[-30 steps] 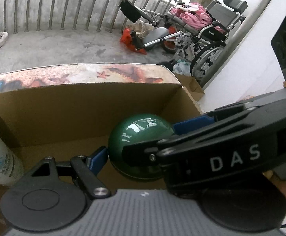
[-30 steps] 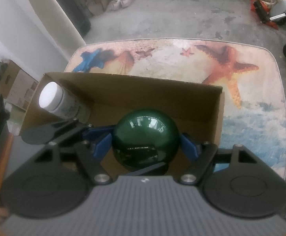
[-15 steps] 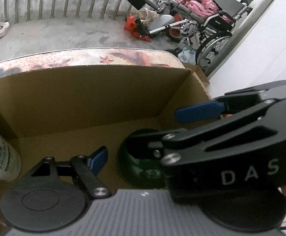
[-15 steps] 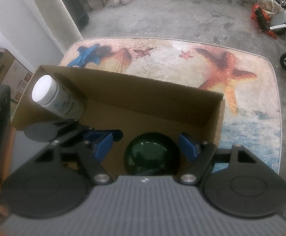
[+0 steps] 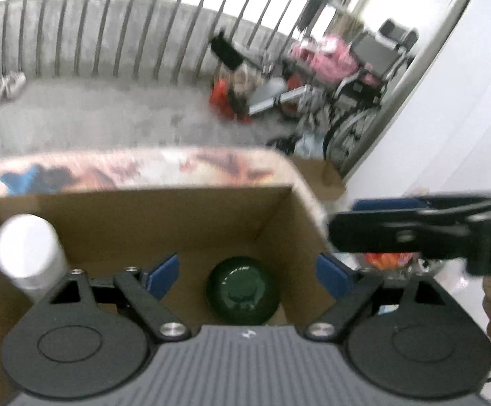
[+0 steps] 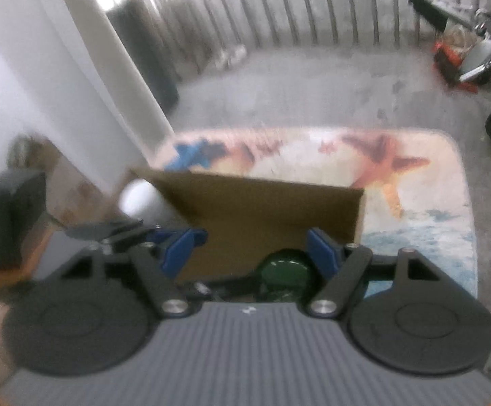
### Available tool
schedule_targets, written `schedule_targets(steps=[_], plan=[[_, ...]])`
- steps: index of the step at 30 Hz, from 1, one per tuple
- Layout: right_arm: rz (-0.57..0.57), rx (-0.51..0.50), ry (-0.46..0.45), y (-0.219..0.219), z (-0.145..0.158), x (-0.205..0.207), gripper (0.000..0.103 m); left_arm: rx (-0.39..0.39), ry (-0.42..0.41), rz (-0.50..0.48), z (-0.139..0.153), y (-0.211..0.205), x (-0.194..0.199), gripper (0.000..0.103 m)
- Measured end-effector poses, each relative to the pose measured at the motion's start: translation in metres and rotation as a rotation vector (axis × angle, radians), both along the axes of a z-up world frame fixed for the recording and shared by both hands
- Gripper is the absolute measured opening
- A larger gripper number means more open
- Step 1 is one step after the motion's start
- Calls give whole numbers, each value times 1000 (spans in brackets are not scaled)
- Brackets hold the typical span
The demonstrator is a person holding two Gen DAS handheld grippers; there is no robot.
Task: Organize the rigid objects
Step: 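Lower the green jar into the box and open the right tool, then move the right tool to the gold ribbed tin and grasp it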
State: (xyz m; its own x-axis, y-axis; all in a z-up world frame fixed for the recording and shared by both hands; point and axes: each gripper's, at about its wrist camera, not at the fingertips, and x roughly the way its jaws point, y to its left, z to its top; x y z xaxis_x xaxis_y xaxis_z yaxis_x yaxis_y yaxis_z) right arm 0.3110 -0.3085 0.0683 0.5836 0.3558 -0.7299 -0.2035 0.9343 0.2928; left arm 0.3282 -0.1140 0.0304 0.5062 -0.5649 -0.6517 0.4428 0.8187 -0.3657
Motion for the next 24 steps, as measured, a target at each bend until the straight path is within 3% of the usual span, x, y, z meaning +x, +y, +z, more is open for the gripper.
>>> schedule_targets(steps=[6, 11, 17, 24], plan=[[-46, 68, -196, -13, 62, -106, 74, -14, -202, -16, 58, 43, -88, 96], [-62, 103, -318, -4, 71, -199, 75, -6, -322, 4, 67, 79, -165, 99], [-108, 185, -318, 24, 13, -269, 75, 71, -360, 60, 22, 96, -231, 99], [-146, 253, -123, 77, -72, -269, 74, 175, -332, 32, -44, 76, -260, 98]])
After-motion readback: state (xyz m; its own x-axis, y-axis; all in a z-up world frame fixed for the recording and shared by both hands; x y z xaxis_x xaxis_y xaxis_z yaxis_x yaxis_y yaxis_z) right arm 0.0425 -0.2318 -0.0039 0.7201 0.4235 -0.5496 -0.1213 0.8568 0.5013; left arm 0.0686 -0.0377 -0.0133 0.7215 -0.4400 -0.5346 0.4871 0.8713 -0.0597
